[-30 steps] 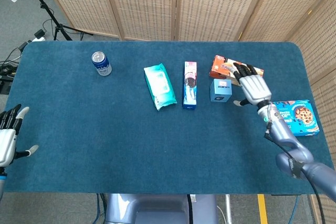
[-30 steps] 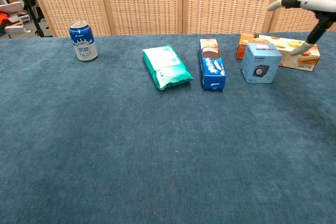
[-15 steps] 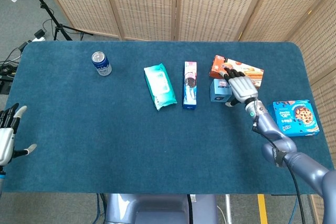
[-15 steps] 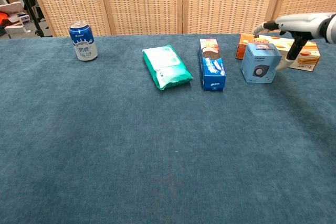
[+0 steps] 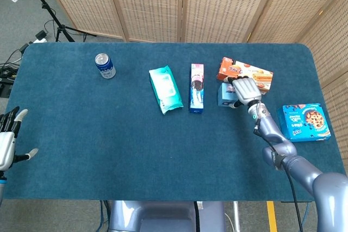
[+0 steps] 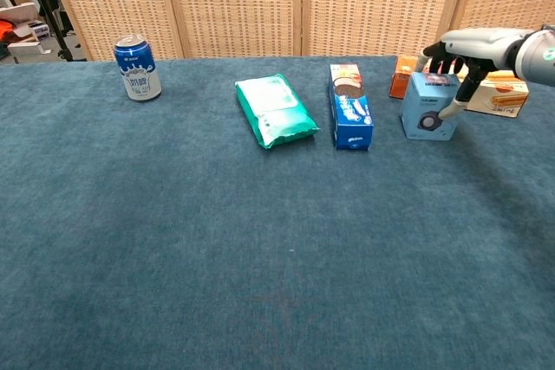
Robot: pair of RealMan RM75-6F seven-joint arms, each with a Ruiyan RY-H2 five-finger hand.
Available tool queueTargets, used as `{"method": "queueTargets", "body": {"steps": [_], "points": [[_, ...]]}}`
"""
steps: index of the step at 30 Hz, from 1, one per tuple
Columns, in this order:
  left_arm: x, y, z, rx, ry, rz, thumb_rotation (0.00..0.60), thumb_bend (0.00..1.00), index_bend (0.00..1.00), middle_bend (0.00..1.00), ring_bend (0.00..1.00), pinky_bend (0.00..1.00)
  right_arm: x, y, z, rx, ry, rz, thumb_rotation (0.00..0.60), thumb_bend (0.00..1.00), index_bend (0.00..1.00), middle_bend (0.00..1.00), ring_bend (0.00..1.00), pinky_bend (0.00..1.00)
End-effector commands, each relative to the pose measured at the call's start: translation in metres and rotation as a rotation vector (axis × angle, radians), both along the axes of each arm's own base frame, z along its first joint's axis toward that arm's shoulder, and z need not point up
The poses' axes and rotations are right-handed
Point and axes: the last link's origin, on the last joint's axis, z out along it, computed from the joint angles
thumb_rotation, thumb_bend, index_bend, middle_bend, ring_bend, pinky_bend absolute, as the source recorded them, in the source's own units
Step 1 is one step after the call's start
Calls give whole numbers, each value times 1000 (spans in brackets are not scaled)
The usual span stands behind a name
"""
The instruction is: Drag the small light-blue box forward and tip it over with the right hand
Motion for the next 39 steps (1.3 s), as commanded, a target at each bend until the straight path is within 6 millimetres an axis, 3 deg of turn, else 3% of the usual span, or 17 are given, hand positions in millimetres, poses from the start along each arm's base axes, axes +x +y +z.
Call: {"method": "queueTargets", "body": {"steps": [1,6,11,19,23,27,35,37,39], "points": [[0,-1,0,-1,-3,-2,600,16,0,0,0,0,1,2,1,-17,-16,41,600,341,434,541,445,302],[2,-3,3,2,-13,-15,600,17,0,0,0,0,7,13,21,-50,-54,131,600,363,434,541,446,310],[6,-8,5,-8,-27,-41,600,16,0,0,0,0,24,56,57,-30,-85,281,600,394,434,541,446,310],[10,-15,7,-19,-43,-72,600,16,0,0,0,0,52,115,83,106,-72,307,600,441,434,538,446,310],[10,-17,8,-23,-47,-81,600,16,0,0,0,0,57,137,80,191,-75,281,600,443,434,538,446,311],[10,-20,8,-23,-48,-86,600,16,0,0,0,0,55,144,72,188,-46,302,600,442,434,538,446,314],[10,-22,8,-26,-48,-89,600,16,0,0,0,0,17,148,31,196,51,253,600,441,434,526,446,314],[10,-22,7,-29,-47,-87,600,16,0,0,0,0,10,150,23,203,50,236,600,434,434,496,446,314],[10,-22,7,-31,-46,-87,600,17,0,0,0,0,7,151,21,202,46,229,600,398,401,389,395,314]]}}
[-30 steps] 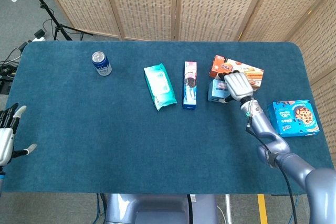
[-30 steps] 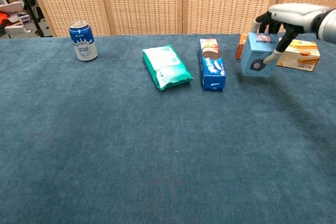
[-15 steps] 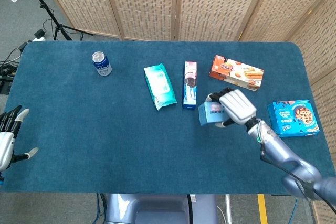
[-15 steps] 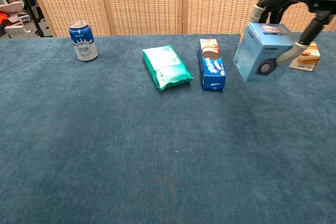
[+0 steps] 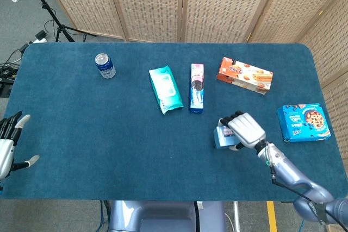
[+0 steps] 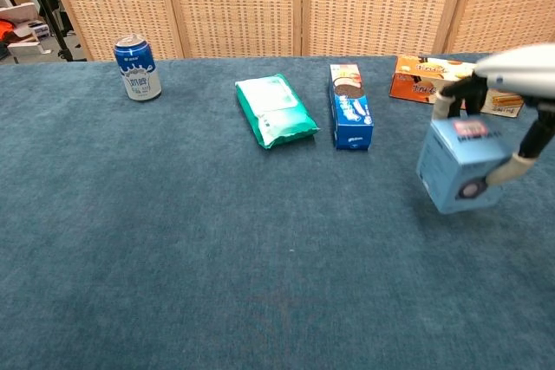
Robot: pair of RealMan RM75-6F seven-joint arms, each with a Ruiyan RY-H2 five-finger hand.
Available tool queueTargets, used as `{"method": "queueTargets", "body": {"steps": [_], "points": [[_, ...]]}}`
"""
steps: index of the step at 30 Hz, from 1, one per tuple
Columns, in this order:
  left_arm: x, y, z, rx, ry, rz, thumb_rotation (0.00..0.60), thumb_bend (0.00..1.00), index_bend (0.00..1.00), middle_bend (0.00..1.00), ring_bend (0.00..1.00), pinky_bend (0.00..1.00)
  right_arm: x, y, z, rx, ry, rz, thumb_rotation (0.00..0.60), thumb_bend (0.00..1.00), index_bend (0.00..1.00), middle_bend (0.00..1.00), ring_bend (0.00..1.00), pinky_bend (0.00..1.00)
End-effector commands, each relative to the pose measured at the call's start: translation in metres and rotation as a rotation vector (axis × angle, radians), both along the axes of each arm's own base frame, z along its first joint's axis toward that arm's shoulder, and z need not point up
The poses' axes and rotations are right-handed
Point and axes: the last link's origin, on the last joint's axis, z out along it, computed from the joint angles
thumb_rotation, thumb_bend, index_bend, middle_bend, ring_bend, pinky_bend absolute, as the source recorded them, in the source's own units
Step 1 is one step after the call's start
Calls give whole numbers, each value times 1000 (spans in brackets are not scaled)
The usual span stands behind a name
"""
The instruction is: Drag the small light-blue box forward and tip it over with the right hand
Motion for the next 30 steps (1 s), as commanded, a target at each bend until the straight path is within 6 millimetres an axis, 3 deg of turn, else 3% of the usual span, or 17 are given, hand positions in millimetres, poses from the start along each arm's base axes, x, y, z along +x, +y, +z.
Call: {"method": "queueTargets", "body": {"steps": [1,3,6,9,15,24,28,30], "points": [[0,0,0,-3,1,-1,600,17,0,0,0,0,-11,5,-7,7,6,-22,600,361,360,329,350,314],[0,0,-1,-4,3,0,600,16,0,0,0,0,-15,7,-7,25,10,-39,600,192,164,111,145,280],[0,0,-2,-8,5,0,600,16,0,0,0,0,-16,13,-3,46,26,-46,600,15,5,0,2,157],[0,1,-3,-10,8,-1,600,16,0,0,0,0,-15,20,4,29,25,-22,600,0,0,0,0,97],[1,0,-4,-14,8,-5,600,17,0,0,0,0,-18,30,19,-10,7,12,600,0,0,0,0,82],[2,-2,-4,-16,10,-12,600,16,0,0,0,0,-36,27,3,8,-13,-14,600,0,0,6,0,82],[3,-3,-5,-16,10,-16,600,16,0,0,0,0,-44,20,-7,-3,-6,-18,600,0,29,117,33,113],[3,-3,-5,-15,9,-14,600,16,0,0,0,0,-45,18,-12,1,-26,-32,600,5,86,196,114,170]]}}
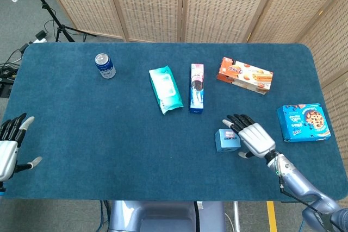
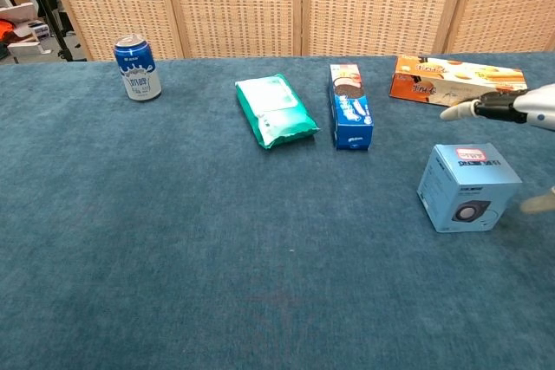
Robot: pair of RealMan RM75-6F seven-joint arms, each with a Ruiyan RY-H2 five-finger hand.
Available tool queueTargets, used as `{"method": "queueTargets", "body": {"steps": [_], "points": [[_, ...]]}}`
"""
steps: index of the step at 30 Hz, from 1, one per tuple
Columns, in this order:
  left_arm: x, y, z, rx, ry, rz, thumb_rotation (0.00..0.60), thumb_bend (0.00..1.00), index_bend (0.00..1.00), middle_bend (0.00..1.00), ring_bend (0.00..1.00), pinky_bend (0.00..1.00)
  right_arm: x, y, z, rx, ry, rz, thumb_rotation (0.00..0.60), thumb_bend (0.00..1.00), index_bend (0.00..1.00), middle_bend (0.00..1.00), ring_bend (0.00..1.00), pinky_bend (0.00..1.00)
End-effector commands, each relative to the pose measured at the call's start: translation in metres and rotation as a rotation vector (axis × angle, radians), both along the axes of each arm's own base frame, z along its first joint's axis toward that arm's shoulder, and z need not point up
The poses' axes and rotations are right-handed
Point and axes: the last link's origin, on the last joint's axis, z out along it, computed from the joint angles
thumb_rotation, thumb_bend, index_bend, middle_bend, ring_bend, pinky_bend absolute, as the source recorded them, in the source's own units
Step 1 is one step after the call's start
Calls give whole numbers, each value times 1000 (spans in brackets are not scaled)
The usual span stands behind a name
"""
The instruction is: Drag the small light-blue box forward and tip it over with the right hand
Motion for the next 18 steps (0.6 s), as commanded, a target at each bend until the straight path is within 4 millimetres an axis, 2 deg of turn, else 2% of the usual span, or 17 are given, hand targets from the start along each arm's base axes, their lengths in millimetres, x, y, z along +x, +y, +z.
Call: {"method": "queueTargets", "body": {"steps": [1,4,5,7,9,12,18], "points": [[-1,0,0,1,-2,4,600,16,0,0,0,0,-2,-3,-8,4,-32,-12,600,17,112,222,145,187],[-1,0,0,-4,-2,6,600,17,0,0,0,0,-1,-4,-11,-7,-58,-2,600,171,270,366,300,257],[-1,0,-1,-7,-2,6,600,17,0,0,0,0,0,-4,-11,-9,-75,1,600,260,336,426,358,280],[-1,0,0,-7,-3,5,600,16,0,0,0,0,1,-3,-12,-5,-100,1,600,383,417,494,418,301],[-1,0,0,-5,-5,6,600,16,0,0,0,0,5,-2,-10,14,-122,-8,600,462,458,520,437,305],[-2,1,1,-4,-7,9,600,16,0,0,0,0,12,0,-1,53,-142,-32,600,514,468,524,438,305],[-2,2,1,-11,-8,11,600,16,0,0,0,0,44,-9,29,197,-198,-168,600,543,481,542,453,305]]}}
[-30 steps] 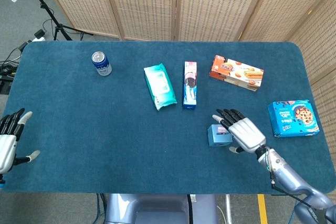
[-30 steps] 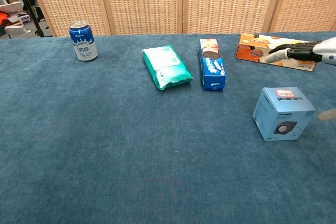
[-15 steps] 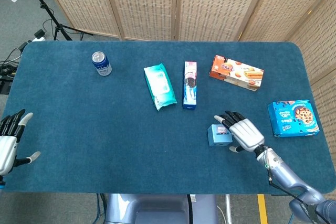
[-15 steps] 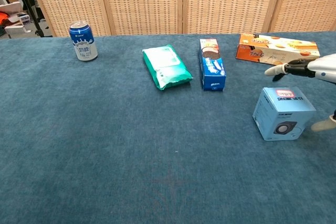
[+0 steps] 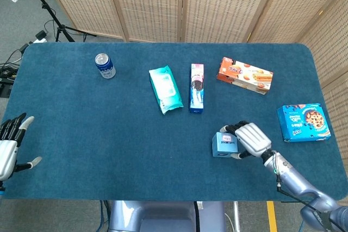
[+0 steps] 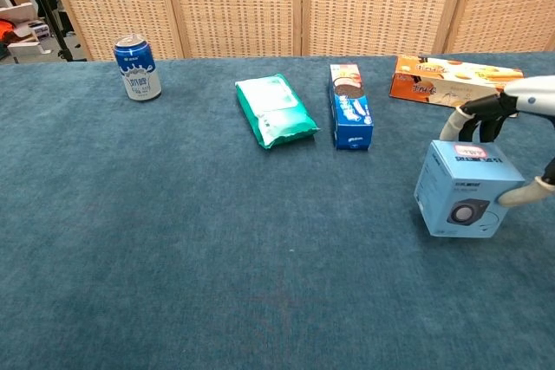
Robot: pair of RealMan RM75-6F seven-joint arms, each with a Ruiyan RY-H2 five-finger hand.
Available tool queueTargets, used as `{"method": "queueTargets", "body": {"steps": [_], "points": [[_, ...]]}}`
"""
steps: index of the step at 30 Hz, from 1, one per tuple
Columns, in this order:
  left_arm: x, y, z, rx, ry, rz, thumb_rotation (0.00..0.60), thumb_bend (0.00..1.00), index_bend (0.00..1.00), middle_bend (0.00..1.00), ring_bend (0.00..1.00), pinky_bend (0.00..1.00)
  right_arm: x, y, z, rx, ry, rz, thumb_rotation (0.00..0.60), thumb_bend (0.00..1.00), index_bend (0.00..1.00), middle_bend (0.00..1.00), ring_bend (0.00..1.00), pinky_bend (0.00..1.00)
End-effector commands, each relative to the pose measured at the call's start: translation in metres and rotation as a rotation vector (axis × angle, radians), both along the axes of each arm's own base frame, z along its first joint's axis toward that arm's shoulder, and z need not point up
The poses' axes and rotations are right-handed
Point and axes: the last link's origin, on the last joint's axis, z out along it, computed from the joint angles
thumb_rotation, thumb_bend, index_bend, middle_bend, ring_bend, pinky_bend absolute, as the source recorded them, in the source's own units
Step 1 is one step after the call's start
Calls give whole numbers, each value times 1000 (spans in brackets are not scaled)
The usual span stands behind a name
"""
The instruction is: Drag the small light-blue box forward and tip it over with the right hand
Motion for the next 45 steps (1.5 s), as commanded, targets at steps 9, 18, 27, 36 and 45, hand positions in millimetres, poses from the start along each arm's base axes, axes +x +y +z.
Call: {"method": "queueTargets", "body": {"steps": [9,18,27,36,45], "points": [[-1,1,-1,-6,2,14,600,17,0,0,0,0,34,-31,16,368,41,-371,600,569,488,544,453,304],[-2,3,-1,0,5,21,600,16,0,0,0,0,27,-40,14,344,37,-375,600,198,49,7,5,112],[-2,5,-5,-8,20,22,600,16,0,0,0,0,26,-41,26,208,-16,-244,600,0,0,0,0,0],[0,5,-9,-18,28,19,600,16,0,0,0,0,19,-20,18,90,-22,-94,600,0,0,0,0,0],[1,3,-7,-10,24,11,600,17,0,0,0,0,7,-20,-18,72,118,-6,600,0,0,0,0,0]]}}
